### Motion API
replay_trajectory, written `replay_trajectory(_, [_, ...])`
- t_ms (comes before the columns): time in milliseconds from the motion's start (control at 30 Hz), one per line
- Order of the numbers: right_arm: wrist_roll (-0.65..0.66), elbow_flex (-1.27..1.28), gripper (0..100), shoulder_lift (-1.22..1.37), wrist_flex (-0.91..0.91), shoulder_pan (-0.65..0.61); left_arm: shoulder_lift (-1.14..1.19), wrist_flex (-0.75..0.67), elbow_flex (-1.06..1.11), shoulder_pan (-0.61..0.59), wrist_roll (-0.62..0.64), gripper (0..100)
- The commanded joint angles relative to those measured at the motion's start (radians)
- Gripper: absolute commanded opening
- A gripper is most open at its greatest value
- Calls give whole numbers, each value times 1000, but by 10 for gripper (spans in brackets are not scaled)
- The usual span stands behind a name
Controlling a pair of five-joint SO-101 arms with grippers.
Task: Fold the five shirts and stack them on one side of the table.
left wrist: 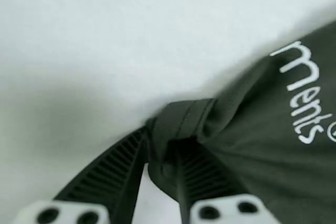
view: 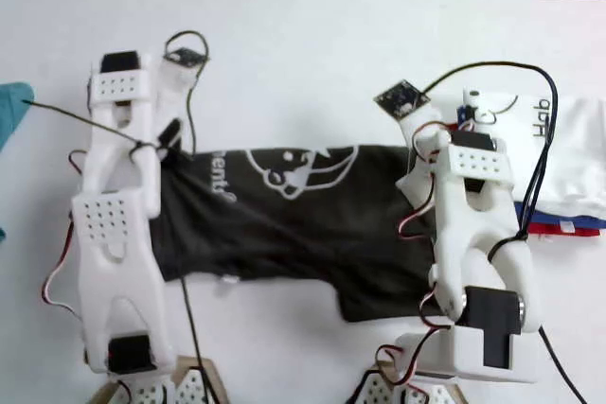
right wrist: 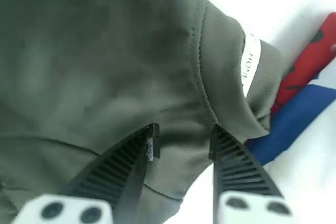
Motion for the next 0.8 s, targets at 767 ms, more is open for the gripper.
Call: replay_trajectory(767, [-72, -84, 163, -4, -21, -84, -141, 55, -315, -106, 55, 229])
